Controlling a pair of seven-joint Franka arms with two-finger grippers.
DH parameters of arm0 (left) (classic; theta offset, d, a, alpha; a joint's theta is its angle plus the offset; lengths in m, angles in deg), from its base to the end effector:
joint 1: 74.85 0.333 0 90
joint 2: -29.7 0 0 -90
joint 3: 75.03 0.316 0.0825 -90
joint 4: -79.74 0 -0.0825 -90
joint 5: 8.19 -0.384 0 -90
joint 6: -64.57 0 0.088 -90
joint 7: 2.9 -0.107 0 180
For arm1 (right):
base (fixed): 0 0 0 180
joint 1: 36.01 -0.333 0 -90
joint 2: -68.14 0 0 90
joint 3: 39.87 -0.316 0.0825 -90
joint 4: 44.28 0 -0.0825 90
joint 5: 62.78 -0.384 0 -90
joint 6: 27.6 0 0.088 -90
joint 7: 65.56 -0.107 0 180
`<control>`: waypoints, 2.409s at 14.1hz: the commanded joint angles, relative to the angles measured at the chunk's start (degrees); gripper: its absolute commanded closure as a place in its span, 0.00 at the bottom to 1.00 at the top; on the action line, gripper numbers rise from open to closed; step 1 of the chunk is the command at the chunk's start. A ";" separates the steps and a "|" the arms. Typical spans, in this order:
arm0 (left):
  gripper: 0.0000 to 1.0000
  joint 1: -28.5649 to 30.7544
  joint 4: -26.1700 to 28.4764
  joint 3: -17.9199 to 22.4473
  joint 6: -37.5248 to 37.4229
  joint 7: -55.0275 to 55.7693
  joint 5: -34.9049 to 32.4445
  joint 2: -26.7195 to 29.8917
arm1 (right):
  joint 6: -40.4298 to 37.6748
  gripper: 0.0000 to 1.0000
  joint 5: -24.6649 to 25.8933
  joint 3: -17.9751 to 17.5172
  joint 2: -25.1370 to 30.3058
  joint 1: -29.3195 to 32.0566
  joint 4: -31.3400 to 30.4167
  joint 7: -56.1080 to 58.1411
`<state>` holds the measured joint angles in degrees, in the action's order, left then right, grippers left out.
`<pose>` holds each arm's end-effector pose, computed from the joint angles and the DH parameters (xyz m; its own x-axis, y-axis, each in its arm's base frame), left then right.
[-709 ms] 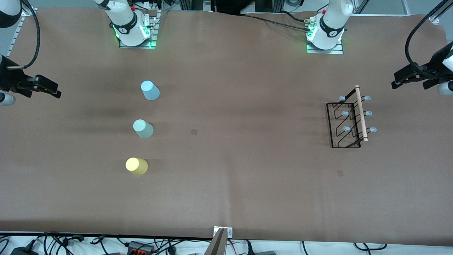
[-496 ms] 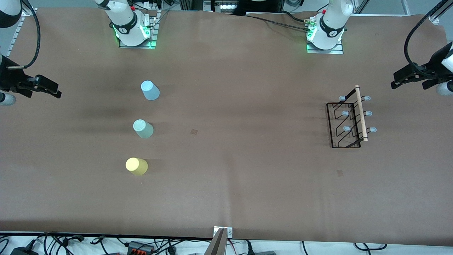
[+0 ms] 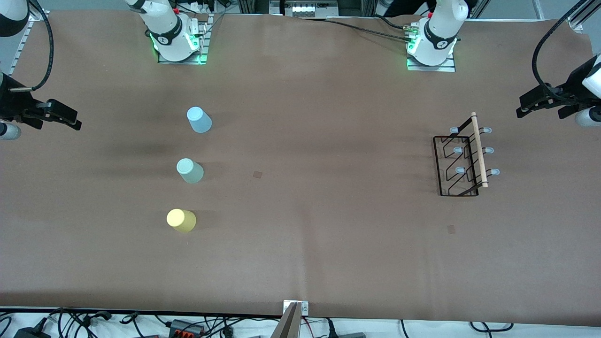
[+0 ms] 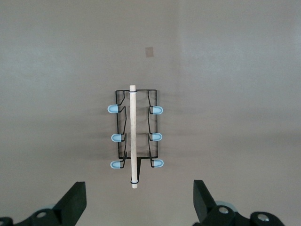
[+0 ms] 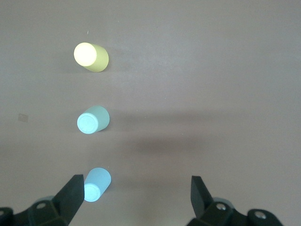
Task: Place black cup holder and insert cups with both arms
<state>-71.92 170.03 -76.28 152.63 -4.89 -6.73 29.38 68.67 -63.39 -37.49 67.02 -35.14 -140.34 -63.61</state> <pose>0.5521 0.0134 0.6162 0.9990 -0.0063 -0.0436 -0.0051 -0.9996 0.0271 0.5654 -0.0309 0.5728 0.9996 -0.0238 -0.0155 -0.0240 -0.9997 -0.0103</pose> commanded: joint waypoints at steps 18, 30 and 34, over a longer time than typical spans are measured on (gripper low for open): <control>0.24 5.42 37.76 -1.57 39.91 -7.59 0.56 -2.14 | 5.85 0.00 -0.36 -0.18 -12.13 -10.36 -0.01 -5.36; 0.99 4.63 37.33 -2.01 34.29 -7.85 0.64 -0.56 | 16.32 0.00 -4.93 -0.09 -26.21 -14.42 -2.90 -16.72; 0.99 4.02 31.09 -6.74 30.24 -7.59 1.44 -0.38 | 17.02 0.00 -5.11 -0.09 -27.53 -14.59 -4.40 -19.88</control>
<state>-67.52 203.99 -80.80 185.71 -12.42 -6.74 27.53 84.42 -67.58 -37.37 39.61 -49.58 -143.53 -81.47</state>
